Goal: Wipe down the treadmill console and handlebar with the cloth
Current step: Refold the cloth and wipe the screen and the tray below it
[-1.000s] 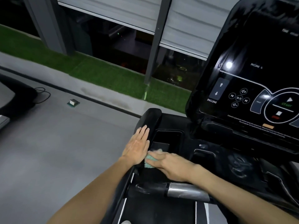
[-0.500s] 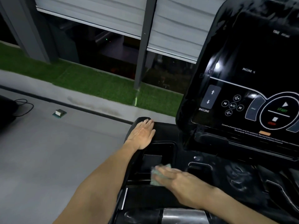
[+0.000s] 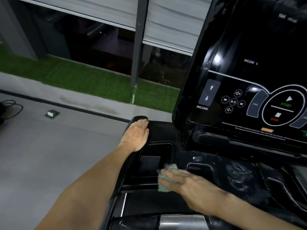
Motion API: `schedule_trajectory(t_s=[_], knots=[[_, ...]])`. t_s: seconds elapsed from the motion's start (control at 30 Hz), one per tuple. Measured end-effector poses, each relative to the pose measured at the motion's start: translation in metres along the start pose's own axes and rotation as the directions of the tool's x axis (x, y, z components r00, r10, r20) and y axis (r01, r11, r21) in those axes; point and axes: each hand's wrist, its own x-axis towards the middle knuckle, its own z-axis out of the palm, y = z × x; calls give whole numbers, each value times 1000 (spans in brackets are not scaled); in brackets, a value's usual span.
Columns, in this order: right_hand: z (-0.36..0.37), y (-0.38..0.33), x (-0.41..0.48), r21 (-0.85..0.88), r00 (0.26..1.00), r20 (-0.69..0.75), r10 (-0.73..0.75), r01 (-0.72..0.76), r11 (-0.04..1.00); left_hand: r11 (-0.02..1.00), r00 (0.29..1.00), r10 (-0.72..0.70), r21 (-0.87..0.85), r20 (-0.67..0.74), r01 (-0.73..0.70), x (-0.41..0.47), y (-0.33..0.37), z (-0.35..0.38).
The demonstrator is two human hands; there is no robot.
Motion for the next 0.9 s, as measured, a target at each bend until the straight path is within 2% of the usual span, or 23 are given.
schedule_trajectory(t_s=[0.1,0.23,0.3,0.37,0.43,0.5,0.57,0.6,0.7,0.77,0.83,0.9], knots=[[-1,10,-14,-87,992,48,120,-116,989,1000,1000,2,-5,-12,-2,0,0,0],[-16,21,17,-145,968,-27,249,-251,957,1000,1000,7,-3,-21,-7,-1,-2,1],[-29,19,34,-121,945,-99,313,-324,938,1000,1000,12,-8,-21,-12,-2,-2,0],[-24,17,38,-65,927,-80,366,-372,926,1000,1000,15,-14,-17,-15,-2,-2,0],[-24,6,28,7,929,-44,369,-369,929,1000,1000,15,-16,-18,-15,-2,-3,0],[-19,-4,12,16,964,-38,265,-264,964,1000,1000,16,-20,-24,-17,-2,-2,0],[-20,-12,1,130,973,102,209,-222,966,999,999,21,-35,-33,-22,-2,-1,-1],[-19,-9,1,123,972,108,211,-223,967,999,999,23,-41,-37,-24,-2,-1,-1],[-18,12,19,-13,967,-4,253,-253,967,999,999,21,-35,-33,-22,-2,-1,-2],[-27,18,34,-31,942,-85,324,-328,944,999,999,20,-36,-27,-21,-3,-1,-2],[-31,20,40,25,924,-35,381,-381,924,999,999,23,-37,-32,-24,-3,-1,-1],[-32,14,35,51,932,-19,362,-360,931,999,999,24,-35,-25,-25,-3,-1,-2]])
